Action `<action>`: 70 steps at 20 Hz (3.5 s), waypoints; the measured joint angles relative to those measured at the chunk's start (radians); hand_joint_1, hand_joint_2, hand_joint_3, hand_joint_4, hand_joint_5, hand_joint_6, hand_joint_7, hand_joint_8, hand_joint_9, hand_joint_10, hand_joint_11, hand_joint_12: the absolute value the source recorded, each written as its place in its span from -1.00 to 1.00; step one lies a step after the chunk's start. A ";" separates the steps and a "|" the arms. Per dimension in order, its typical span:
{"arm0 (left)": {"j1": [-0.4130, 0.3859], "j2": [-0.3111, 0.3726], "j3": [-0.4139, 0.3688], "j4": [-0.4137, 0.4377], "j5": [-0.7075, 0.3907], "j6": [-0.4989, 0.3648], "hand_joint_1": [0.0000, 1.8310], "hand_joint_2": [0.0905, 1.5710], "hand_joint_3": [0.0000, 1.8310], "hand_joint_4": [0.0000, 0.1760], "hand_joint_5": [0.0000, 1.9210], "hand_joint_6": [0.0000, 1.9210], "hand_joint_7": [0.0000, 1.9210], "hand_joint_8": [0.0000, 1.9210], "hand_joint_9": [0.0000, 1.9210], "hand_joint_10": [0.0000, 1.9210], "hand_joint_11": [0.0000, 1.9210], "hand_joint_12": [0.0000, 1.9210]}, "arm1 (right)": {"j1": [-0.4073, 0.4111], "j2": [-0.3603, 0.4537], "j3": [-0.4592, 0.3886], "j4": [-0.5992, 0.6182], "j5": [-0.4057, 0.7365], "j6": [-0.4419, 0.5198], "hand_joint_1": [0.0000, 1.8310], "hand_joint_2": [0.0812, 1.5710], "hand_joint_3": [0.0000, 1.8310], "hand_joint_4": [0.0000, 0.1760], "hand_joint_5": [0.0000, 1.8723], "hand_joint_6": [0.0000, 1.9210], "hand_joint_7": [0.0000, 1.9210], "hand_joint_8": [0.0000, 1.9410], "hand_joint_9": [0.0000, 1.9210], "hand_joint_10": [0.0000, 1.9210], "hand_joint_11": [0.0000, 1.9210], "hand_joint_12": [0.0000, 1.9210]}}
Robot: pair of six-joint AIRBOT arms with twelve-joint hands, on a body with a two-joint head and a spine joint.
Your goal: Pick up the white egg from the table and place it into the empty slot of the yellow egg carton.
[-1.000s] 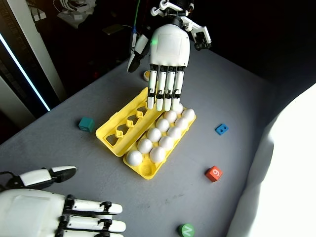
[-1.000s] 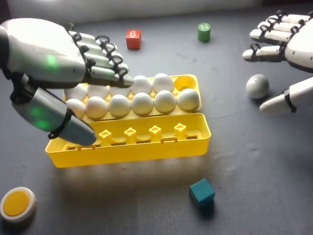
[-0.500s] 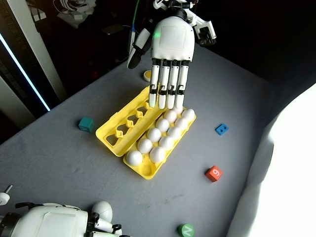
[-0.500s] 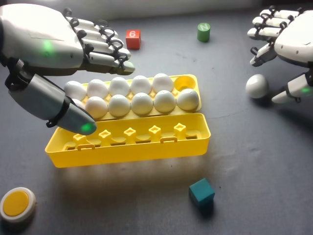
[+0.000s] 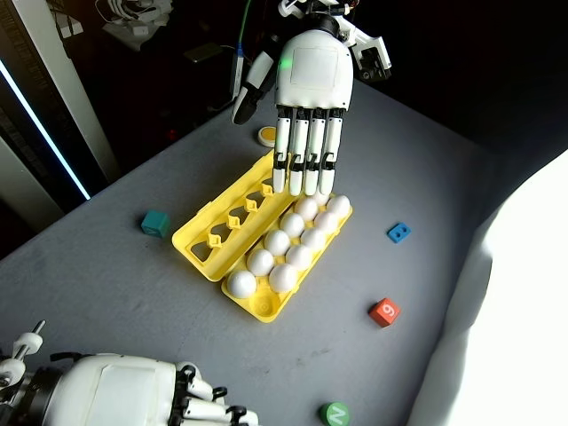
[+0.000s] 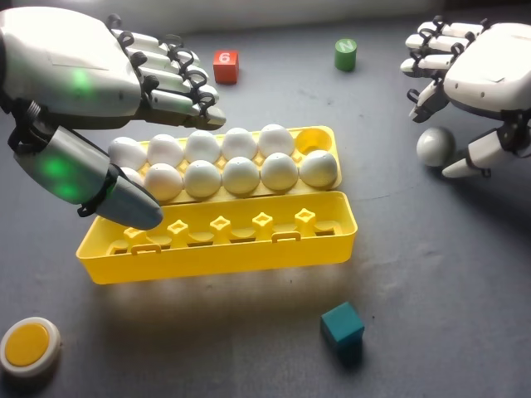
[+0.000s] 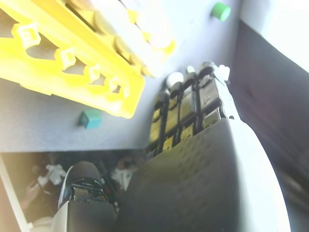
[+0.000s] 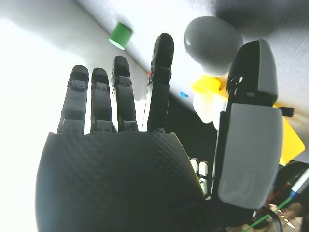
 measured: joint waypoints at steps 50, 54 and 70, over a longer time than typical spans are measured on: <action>0.008 -0.007 0.000 0.002 -0.002 0.000 -1.00 0.36 -1.00 -1.00 -0.91 -1.00 -0.97 -1.00 -1.00 -1.00 -1.00 -1.00 | 0.208 -0.203 0.029 -0.039 -0.136 0.290 0.17 0.29 -1.00 1.00 0.22 -0.23 -0.73 -1.00 -0.92 -0.99 -1.00 -1.00; 0.008 -0.007 0.000 0.002 -0.002 0.000 -1.00 0.35 -1.00 -1.00 -0.90 -0.99 -0.95 -0.99 -0.98 -0.99 -1.00 -1.00 | 0.208 -0.210 0.029 0.001 -0.147 0.290 0.15 0.31 -1.00 1.00 0.17 -0.15 -0.76 -1.00 -0.93 -0.99 -0.98 -0.97; 0.008 -0.007 0.000 0.002 -0.002 0.000 -1.00 0.36 -1.00 -1.00 -0.91 -1.00 -0.96 -1.00 -0.99 -1.00 -1.00 -1.00 | 0.193 -0.211 0.051 0.020 -0.182 0.290 -0.27 0.07 -1.00 0.42 -0.17 -1.00 -0.70 -1.00 -0.99 -1.00 -1.00 -1.00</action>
